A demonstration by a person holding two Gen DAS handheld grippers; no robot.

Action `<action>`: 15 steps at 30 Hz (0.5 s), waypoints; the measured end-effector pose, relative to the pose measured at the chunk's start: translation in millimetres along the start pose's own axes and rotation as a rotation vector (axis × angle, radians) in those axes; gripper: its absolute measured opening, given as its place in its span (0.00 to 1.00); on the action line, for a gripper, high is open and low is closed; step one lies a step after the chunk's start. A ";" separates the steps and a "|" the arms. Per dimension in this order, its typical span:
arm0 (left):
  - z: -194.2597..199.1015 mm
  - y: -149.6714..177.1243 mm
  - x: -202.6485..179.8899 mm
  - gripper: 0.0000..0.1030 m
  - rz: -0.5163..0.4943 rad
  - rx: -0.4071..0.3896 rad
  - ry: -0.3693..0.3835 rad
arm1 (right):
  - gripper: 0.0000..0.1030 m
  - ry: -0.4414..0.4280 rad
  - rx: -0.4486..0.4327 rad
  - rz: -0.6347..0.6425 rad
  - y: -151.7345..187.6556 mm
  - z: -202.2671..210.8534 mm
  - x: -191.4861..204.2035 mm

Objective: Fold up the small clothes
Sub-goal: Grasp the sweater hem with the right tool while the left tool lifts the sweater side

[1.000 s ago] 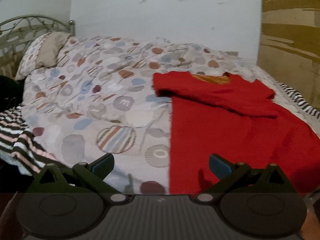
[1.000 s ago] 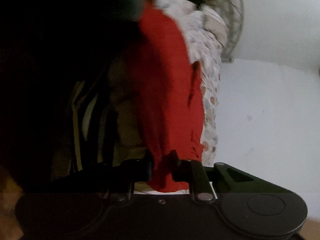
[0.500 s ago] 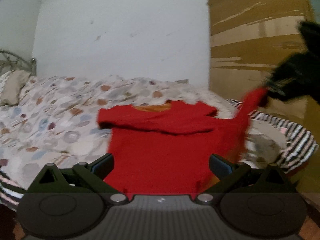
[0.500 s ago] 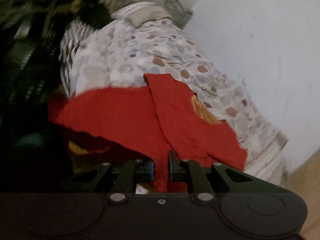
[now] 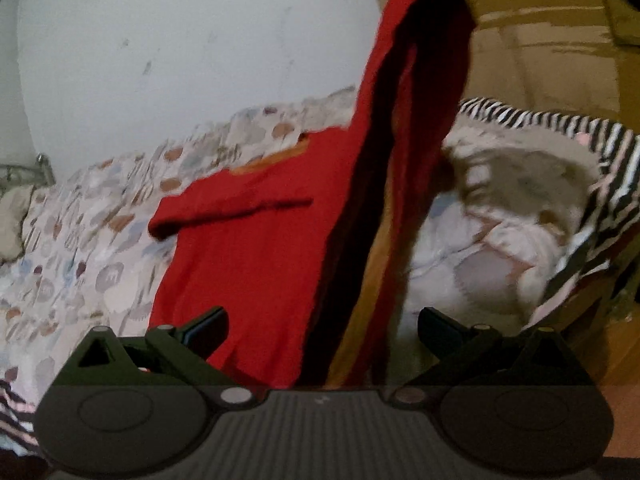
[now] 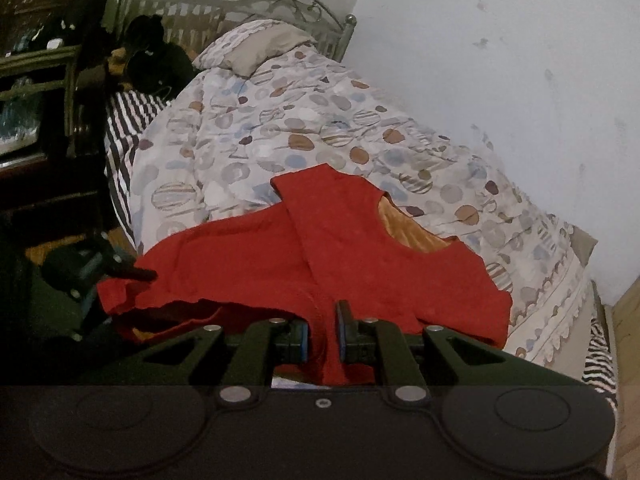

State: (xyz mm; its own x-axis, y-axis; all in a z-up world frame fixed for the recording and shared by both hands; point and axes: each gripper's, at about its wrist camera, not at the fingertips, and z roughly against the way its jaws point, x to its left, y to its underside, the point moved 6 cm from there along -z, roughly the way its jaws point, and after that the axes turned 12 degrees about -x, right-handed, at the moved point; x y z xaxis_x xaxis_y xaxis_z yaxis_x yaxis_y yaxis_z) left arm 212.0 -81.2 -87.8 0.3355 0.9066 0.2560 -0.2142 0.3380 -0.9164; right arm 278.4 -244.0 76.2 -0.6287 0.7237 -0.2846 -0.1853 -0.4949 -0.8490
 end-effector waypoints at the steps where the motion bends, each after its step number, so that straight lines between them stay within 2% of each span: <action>1: -0.9 2.2 3.7 0.99 0.004 0.009 -0.012 | 0.13 0.002 -0.003 -0.010 -0.7 0.1 -1.8; 6: 1.7 17.1 25.5 0.95 -0.037 0.049 -0.072 | 0.13 0.021 -0.030 -0.050 -3.5 3.2 -10.4; 10: 7.4 32.3 40.9 0.94 -0.112 0.085 -0.136 | 0.13 0.033 -0.053 -0.064 -6.0 6.6 -15.1; 15: 15.5 31.6 52.9 0.93 -0.096 0.073 -0.170 | 0.13 0.050 -0.064 -0.078 -9.1 8.1 -20.5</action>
State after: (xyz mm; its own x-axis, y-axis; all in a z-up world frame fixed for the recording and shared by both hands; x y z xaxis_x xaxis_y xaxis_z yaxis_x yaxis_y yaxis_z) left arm 208.8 -18.6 -98.4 0.1996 0.8967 0.3950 -0.2563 0.4369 -0.8622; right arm 286.9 -258.2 93.4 -0.5757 0.7824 -0.2374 -0.1827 -0.4062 -0.8954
